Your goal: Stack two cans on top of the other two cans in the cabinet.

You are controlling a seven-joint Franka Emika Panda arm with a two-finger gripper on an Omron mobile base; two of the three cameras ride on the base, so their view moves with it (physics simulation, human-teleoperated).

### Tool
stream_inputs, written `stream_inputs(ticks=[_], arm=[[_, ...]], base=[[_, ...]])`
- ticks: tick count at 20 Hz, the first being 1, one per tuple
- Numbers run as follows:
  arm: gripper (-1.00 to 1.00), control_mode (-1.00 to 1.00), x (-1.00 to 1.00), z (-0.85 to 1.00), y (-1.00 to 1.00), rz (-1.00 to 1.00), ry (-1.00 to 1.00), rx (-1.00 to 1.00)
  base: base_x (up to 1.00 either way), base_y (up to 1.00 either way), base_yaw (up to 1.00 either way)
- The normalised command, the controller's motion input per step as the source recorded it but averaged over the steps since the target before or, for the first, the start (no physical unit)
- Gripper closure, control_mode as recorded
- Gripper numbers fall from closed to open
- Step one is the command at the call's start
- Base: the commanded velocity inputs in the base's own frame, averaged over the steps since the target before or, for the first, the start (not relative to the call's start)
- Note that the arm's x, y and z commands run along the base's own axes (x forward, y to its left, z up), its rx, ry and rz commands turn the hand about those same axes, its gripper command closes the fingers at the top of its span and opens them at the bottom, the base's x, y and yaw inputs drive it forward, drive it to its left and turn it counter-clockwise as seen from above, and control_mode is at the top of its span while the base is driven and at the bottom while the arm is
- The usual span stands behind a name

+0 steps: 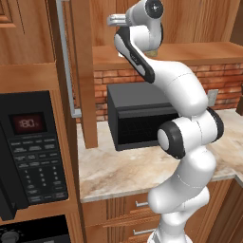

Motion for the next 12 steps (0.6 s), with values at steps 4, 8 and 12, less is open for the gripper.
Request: stream_inputs(ticks=[4,8,12], arm=[[-1.0,-1.0,0.0,0.0,0.0,0.0,0.0,0.0],[-1.0,-1.0,0.0,0.0,0.0,0.0,0.0,0.0],[-1.0,-1.0,0.0,0.0,0.0,0.0,0.0,0.0]], base=[[0.0,0.0,0.0],[0.0,0.0,0.0],[0.0,0.0,0.0]])
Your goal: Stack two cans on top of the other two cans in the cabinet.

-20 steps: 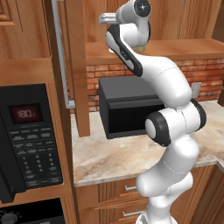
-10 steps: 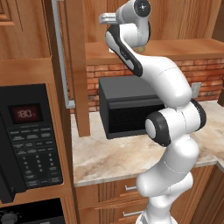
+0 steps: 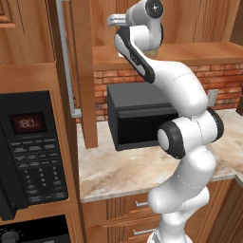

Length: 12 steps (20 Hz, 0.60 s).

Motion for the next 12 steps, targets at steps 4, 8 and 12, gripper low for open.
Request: stream_inputs(ticks=[4,8,12], arm=[[-1.0,-1.0,0.0,0.0,0.0,0.0,0.0,0.0],[-1.0,-1.0,0.0,0.0,0.0,0.0,0.0,0.0],[-1.0,-1.0,0.0,0.0,0.0,0.0,0.0,0.0]], base=[[0.0,0.0,0.0],[0.0,0.0,0.0],[0.0,0.0,0.0]])
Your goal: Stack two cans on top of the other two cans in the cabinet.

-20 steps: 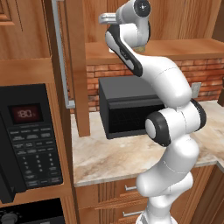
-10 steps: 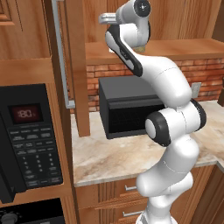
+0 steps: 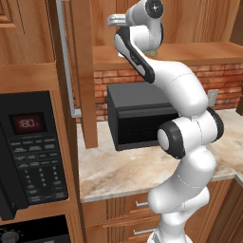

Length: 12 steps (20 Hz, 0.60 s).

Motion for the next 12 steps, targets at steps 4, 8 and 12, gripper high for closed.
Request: stream_inputs(ticks=[4,8,12], arm=[[-1.0,-1.0,0.0,-0.01,0.0,0.0,0.03,0.0],[-1.0,-1.0,-0.06,-0.05,0.0,0.0,0.02,0.0],[-1.0,-1.0,-0.12,0.0,0.01,0.0,0.0,0.0]], base=[[0.0,0.0,0.0],[0.0,0.0,0.0],[0.0,0.0,0.0]])
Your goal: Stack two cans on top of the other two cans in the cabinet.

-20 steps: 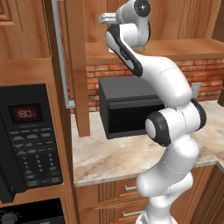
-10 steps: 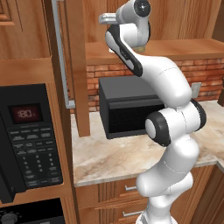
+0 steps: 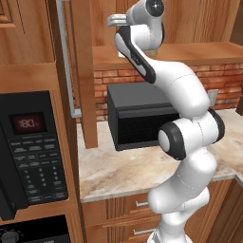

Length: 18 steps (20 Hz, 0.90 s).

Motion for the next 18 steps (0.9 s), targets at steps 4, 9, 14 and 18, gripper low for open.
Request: stream_inputs(ticks=[4,9,14,18], arm=[[-1.0,-1.0,-0.2,0.0,0.01,0.0,0.0,0.0],[-1.0,-1.0,-0.09,0.0,0.0,0.0,0.0,0.0],[-1.0,-1.0,-0.28,0.0,0.0,0.0,-0.01,0.0],[-1.0,-1.0,-0.5,0.0,0.0,0.0,-0.01,0.0]], base=[[0.0,0.0,0.0],[0.0,0.0,0.0],[0.0,0.0,0.0],[0.0,0.0,0.0]])
